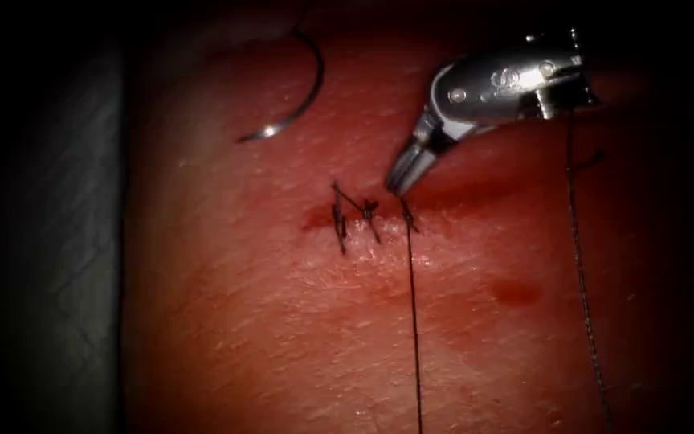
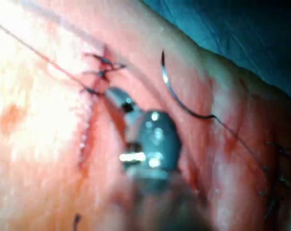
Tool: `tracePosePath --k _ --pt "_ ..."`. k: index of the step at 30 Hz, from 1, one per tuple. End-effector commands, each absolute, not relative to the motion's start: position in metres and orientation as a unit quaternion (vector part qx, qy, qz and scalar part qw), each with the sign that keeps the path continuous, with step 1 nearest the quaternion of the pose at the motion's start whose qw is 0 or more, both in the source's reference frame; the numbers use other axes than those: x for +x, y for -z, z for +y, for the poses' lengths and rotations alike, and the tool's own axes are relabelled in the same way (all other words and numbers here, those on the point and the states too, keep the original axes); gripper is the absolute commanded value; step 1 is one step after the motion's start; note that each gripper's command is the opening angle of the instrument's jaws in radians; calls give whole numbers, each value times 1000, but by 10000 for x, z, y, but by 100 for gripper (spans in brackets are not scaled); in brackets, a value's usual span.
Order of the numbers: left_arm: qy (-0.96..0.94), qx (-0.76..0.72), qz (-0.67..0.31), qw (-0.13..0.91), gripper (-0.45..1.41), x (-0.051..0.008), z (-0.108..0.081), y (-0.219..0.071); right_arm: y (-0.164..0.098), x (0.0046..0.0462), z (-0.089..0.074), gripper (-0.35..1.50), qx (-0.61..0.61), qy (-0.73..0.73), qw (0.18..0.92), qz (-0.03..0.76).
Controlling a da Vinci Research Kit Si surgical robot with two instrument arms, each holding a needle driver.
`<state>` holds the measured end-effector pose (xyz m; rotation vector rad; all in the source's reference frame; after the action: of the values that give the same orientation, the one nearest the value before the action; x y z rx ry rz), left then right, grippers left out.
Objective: Wound Closure
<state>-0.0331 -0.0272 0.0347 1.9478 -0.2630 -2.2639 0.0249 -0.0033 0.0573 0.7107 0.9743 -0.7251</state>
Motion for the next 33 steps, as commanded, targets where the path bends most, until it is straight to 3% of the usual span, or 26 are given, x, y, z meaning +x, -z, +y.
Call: tracePosePath --k 1,9,23,24,25,26,33 --pt "752 649 -84 72 -45 -340 -280 -354 -580 254 -38 -35 324 335 765 444" --pt "748 655 -76 76 -45 -353 -288 -361 -595 247 -27 -35 298 338 793 410" --pt "755 647 -80 63 -45 -339 -265 -351 -578 236 -24 -35 272 310 799 437" --pt "761 640 -90 62 -45 -333 -254 -349 -572 227 -12 41 246 282 813 447" --pt "762 637 -94 63 -45 -330 -248 -347 -568 222 -6 68 234 268 819 450" --pt "766 632 -101 63 -45 -325 -240 -346 -561 212 2 79 219 246 828 454" --pt "791 587 -154 78 -45 -289 -180 -332 -513 152 9 74 177 143 839 494"
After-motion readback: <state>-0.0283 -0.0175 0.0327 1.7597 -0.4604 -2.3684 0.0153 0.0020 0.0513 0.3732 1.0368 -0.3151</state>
